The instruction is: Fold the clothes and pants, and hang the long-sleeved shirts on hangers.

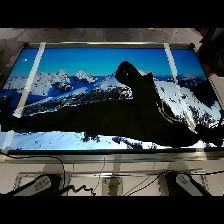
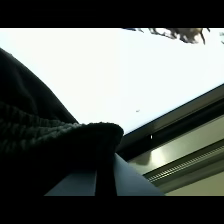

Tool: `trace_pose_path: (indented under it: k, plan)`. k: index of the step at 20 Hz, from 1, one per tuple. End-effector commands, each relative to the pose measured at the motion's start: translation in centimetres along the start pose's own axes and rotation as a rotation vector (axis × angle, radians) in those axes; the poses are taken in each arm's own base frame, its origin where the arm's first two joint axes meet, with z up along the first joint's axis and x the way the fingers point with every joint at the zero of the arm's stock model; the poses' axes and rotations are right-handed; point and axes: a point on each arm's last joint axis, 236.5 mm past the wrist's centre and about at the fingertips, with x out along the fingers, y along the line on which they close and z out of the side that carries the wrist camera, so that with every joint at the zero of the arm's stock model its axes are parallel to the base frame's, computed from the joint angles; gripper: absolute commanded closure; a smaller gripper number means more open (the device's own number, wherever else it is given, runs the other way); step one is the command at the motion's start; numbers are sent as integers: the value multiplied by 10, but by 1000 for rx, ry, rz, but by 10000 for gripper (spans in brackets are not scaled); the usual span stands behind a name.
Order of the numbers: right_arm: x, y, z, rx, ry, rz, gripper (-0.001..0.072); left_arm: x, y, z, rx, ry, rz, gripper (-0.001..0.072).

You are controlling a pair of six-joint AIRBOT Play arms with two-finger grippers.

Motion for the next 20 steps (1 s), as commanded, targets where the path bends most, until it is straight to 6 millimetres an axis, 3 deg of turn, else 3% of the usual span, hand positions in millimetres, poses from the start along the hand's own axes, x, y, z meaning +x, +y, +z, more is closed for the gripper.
trace_pose_path:
  k: [1,3,7,10,13,17,19,20]
  plan:
    - [9,-2,-23,-22,42,-8,680,6,10,-11,18,38,41,688]
    - [8,-6,-23,-30,40,-24,680,3,25,-14,47,47,106,688]
    - [5,-18,-24,-50,42,-77,679,-30,85,-12,142,26,367,688]
    - [4,-24,-30,-58,68,-102,680,-44,102,-8,98,-36,396,687]
    - [2,-33,-38,-95,105,-136,678,-31,101,-24,39,-6,343,688]
    - [0,-42,-50,-105,159,-172,679,9,89,-68,38,102,289,687]
    - [0,-41,-50,-103,158,-168,678,24,84,-76,47,101,274,678]
    - [0,-39,-49,-102,155,-161,636,26,82,-73,47,86,267,515]
